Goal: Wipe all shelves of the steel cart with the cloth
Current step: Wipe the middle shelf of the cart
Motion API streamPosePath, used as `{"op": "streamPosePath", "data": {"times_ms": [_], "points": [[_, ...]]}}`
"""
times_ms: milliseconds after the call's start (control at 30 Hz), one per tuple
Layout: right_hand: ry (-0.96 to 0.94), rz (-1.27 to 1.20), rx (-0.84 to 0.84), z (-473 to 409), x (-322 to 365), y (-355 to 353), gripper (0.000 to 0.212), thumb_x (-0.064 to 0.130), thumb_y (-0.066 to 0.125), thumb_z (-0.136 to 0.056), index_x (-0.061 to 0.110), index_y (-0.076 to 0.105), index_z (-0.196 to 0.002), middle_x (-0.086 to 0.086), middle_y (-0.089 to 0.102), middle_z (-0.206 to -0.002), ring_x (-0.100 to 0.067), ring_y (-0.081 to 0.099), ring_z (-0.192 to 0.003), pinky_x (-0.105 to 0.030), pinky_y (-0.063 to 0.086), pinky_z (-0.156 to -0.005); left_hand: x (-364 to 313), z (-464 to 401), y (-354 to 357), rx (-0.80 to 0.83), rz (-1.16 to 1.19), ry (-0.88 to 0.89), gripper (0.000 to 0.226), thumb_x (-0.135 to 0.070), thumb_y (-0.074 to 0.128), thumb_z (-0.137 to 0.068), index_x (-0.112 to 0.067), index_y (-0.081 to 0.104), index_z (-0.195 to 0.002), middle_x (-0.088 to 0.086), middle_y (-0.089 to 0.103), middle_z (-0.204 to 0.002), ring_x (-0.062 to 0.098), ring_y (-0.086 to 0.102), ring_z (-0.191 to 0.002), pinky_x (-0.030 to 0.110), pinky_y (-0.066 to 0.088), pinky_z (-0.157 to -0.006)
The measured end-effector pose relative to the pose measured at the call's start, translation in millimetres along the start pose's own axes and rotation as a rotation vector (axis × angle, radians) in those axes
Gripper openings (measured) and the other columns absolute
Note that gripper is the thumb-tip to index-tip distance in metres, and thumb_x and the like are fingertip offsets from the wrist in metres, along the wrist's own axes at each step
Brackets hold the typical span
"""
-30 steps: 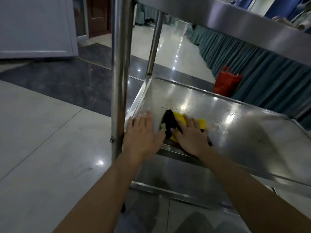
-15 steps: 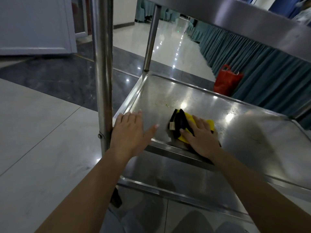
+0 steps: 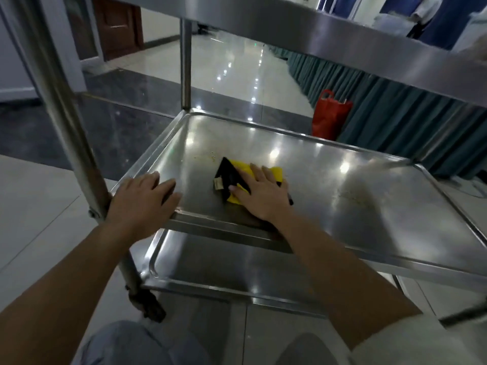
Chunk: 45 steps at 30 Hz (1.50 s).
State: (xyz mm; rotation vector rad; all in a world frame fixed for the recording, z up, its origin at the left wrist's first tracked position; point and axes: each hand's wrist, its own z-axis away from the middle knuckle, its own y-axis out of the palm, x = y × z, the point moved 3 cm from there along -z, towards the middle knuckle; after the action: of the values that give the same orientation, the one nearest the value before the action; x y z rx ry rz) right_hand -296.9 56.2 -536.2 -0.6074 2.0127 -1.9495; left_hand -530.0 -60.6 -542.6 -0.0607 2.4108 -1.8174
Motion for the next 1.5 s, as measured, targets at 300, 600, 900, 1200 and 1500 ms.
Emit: {"op": "streamPosePath", "data": {"times_ms": [300, 600, 900, 1200, 1500], "points": [[0.407, -0.018, -0.026, 53, -109, -16, 0.062, 0.067, 0.023, -0.092, 0.045, 0.010, -0.149, 0.000, 0.005, -0.161, -0.033, 0.001, -0.147, -0.072, 0.001, -0.108, -112, -13, -7, 0.122, 0.031, -0.003, 0.044, -0.046, 0.028, -0.097, -0.020, 0.054, -0.120, 0.009, 0.056, -0.109, 0.031, 0.053, -0.102, 0.036, 0.042, -0.076], [0.107, -0.005, -0.062, 60, -153, -11, 0.061, 0.074, 0.021, -0.087, 0.055, 0.007, -0.144, 0.006, 0.009, -0.161, -0.024, 0.005, -0.148, -0.069, 0.005, -0.107, -197, -27, 19, 0.026, 0.070, 0.070, 0.042, -0.051, 0.037, -0.093, -0.019, 0.060, -0.106, 0.006, 0.059, -0.115, 0.028, 0.051, -0.108, 0.037, 0.039, -0.089], [0.649, -0.021, -0.106, 135, -328, -37, 0.061, 0.070, 0.025, -0.089, 0.048, 0.018, -0.145, 0.000, 0.016, -0.159, -0.029, 0.010, -0.146, -0.070, 0.005, -0.108, -204, -26, 18, 0.099, 0.104, -0.007, 0.049, -0.053, 0.041, -0.094, -0.024, 0.054, -0.131, 0.010, 0.052, -0.134, 0.031, 0.045, -0.121, 0.043, 0.037, -0.101], [0.144, -0.039, -0.090, 116, -256, -21, 0.059, 0.071, 0.023, -0.089, 0.055, 0.008, -0.144, 0.002, 0.012, -0.160, -0.029, 0.005, -0.146, -0.070, 0.001, -0.105, -351, -33, 22, 0.169, 0.157, 0.114, 0.043, -0.046, 0.035, -0.096, -0.020, 0.061, -0.118, 0.009, 0.059, -0.120, 0.031, 0.053, -0.114, 0.039, 0.042, -0.096], [0.526, 0.001, -0.118, 196, -457, -46, 0.066, 0.077, 0.020, -0.085, 0.051, 0.012, -0.145, 0.004, 0.015, -0.159, -0.026, 0.009, -0.147, -0.069, 0.006, -0.108, -379, -37, 41, 0.083, 0.136, 0.106, 0.056, -0.058, 0.036, -0.091, -0.023, 0.053, -0.131, 0.011, 0.050, -0.138, 0.031, 0.045, -0.126, 0.044, 0.032, -0.107]]}}
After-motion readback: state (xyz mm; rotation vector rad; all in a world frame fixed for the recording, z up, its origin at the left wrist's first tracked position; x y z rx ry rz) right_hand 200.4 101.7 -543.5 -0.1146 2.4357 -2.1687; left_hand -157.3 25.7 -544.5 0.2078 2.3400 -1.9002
